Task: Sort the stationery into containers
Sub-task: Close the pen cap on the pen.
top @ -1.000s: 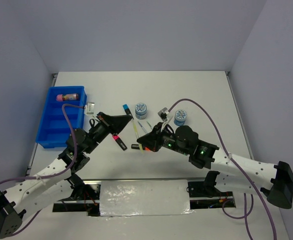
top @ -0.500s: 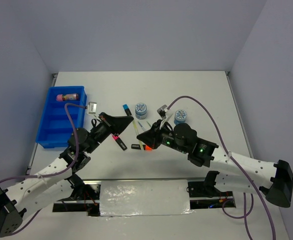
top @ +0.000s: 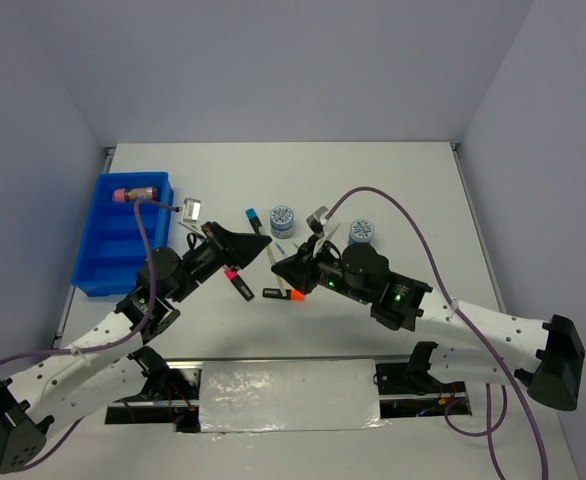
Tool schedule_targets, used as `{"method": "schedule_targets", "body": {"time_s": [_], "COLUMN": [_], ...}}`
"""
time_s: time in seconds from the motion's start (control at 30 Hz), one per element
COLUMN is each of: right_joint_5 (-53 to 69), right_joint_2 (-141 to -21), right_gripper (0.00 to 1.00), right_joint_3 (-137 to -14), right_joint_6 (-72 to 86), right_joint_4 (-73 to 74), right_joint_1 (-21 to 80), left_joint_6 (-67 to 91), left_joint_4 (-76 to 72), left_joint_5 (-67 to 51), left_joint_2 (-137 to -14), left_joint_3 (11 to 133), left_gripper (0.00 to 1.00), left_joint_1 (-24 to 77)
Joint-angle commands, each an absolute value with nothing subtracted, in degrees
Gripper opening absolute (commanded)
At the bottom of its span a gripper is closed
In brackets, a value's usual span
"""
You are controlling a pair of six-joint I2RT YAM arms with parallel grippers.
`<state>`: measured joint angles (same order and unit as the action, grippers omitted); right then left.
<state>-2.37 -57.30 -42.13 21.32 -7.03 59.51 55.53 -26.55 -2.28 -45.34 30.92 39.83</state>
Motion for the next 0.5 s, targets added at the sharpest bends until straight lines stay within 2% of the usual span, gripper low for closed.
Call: {"method": "schedule_targets", "body": {"time_s": [0.0, 0.07, 0.2, 0.37, 0.4, 0.47], "right_joint_5": [-2.5, -2.5, -2.9, -3.6, -3.1, -1.2], "right_joint_2": [-57.6, -57.5, -57.0, -57.0, -57.2, -57.8], "right_gripper": [0.00, 0.00, 0.00, 0.00, 0.00, 0.00], "right_joint_3": [-44.6, -43.9, -43.5, -44.5, -44.7, -45.1], "right_joint_6": [18.9, 19.2, 19.7, 20.0, 20.1, 20.0], "right_joint_4": [-13.4, -13.9, -14.2, -14.1, -14.0, -14.0], "right_joint_1": [59.8, 59.9, 59.8, 59.9, 59.9, 59.8], "left_joint_6": [53.0, 52.2, 51.5, 51.4, 51.1, 50.8], "left_joint_4": [-24.1, -23.4, -24.1, -26.8, -27.3, -28.6], "left_joint_5": [-6.9, -7.0, -8.6, -11.9, -12.3, -13.4], "left_joint_2": [-45.0, -45.0, -45.0, -45.8, -45.9, -46.1], "left_joint_3": [33.9, 34.1, 34.0, 33.5, 33.3, 33.2], "left_gripper": [0.40, 0.39, 0.45, 0.45, 0.33, 0.19], "left_joint_1": [40.3, 40.3, 40.3, 40.3, 40.3, 40.3]}}
